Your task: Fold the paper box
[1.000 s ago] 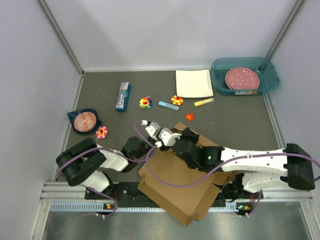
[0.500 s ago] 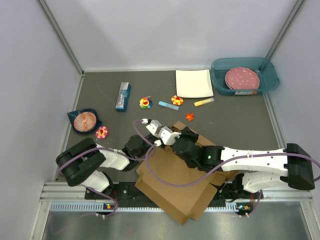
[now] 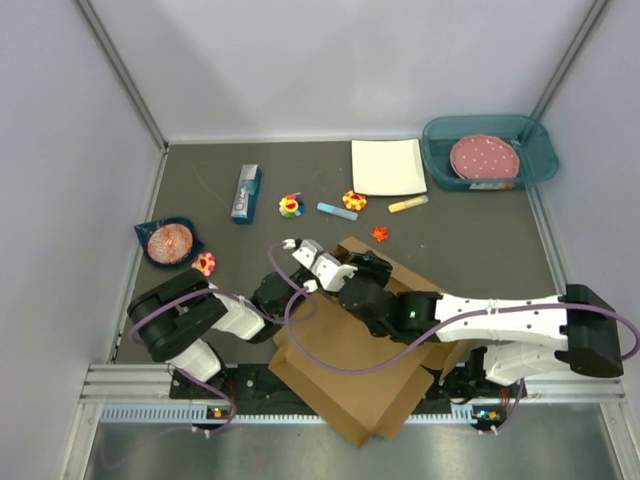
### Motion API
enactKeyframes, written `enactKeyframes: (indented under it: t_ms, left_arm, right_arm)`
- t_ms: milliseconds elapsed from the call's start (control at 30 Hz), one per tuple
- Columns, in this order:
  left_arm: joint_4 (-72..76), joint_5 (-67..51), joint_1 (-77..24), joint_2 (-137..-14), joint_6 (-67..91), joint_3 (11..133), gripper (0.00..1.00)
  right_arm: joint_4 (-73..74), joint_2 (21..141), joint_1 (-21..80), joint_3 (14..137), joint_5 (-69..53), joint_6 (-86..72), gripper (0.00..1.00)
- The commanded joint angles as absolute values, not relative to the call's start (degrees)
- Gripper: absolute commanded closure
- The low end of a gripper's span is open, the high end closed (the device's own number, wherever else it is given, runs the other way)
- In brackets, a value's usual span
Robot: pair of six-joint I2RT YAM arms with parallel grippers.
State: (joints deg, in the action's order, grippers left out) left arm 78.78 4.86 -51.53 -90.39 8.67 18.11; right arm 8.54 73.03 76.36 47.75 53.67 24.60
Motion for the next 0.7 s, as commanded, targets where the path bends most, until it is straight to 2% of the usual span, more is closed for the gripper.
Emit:
enactKeyframes:
  t_ms: [0,67,233,467,600,667]
  left_arm:
    - [79.54,14.41,-51.59,-92.11,7.82,17.67,1.00]
    - [79.19,15.03,-52.12,-91.59,6.95,17.84,1.00]
    - [75.60,18.63,-53.79,-88.69,4.14,18.63,1.00]
    - [70.05,26.97,-56.07,-85.43,0.35,20.39,1.00]
    - [73.90,31.46,-56.51,-86.13,-1.04,20.13,1.00]
    - [78.03,33.21,-56.78,-88.06,-2.28,19.60,1.00]
  right_arm:
    - [11.85,69.79,77.34,52.64,49.22,18.81,0.41]
    - [13.88,69.17,77.43,55.01,48.26,17.76,0.35]
    - [16.52,65.40,77.34,57.56,46.94,15.91,0.27]
    - [16.44,57.75,77.17,57.57,44.39,12.57,0.24]
    - [14.25,53.63,72.53,55.64,39.66,6.34,0.32]
    - [11.79,52.21,68.93,54.59,32.83,0.55,0.43]
